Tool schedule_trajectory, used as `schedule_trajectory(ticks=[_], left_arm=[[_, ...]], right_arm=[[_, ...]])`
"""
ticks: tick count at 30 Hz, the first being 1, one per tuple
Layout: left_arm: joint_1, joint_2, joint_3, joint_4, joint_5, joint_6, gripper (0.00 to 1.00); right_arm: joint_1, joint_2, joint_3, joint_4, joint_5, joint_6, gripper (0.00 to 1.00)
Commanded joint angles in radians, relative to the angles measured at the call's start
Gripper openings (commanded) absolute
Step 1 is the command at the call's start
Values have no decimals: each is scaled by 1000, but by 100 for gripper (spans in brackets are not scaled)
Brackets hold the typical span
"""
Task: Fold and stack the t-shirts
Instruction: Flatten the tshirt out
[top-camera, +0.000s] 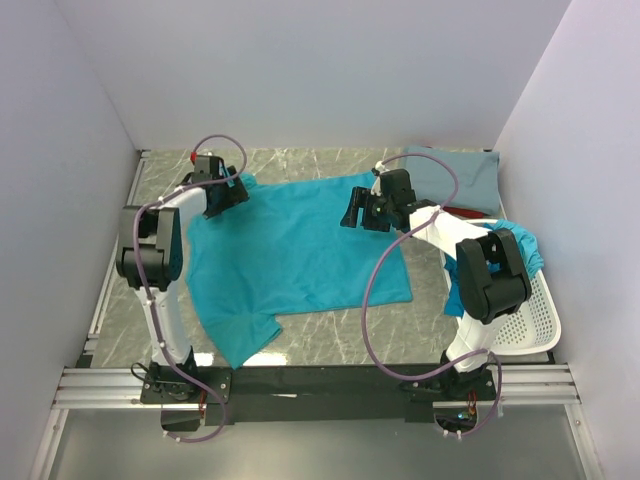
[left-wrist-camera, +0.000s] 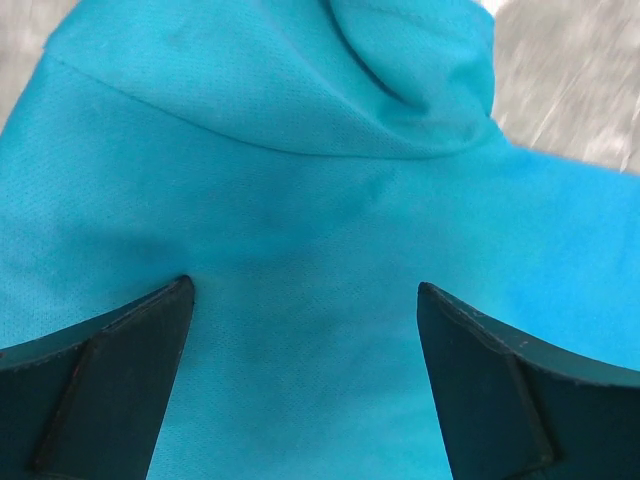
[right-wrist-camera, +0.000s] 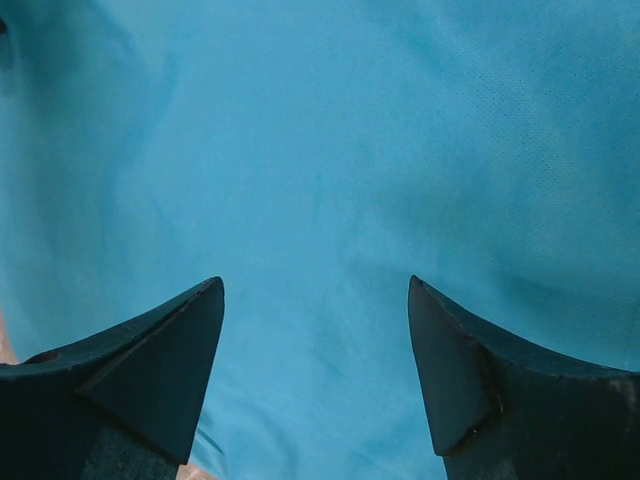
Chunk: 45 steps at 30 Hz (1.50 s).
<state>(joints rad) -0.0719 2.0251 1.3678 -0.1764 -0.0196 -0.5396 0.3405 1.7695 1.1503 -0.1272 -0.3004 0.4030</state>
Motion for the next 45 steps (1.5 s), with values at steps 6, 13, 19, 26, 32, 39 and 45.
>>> schedule_trajectory(ticks=[6, 13, 19, 26, 32, 39, 45], left_arm=[[24, 179, 201, -75, 72, -14, 98], [26, 196, 267, -72, 75, -7, 98], [26, 105, 211, -52, 49, 3, 98], [17, -95, 39, -14, -6, 3, 98], [3, -190, -117, 14, -60, -8, 98], [-16, -241, -266, 57, -43, -20, 98], [-17, -235, -289, 66, -19, -20, 98]], right_arm=[[5, 10, 51, -2, -17, -12, 80], [8, 31, 75, -12, -20, -16, 80], [23, 57, 108, -49, -16, -33, 79], [54, 42, 66, -48, -6, -44, 79], [84, 16, -12, -43, 67, -24, 79], [100, -8, -80, -41, 107, -6, 79], [94, 30, -41, -78, 115, -13, 80]])
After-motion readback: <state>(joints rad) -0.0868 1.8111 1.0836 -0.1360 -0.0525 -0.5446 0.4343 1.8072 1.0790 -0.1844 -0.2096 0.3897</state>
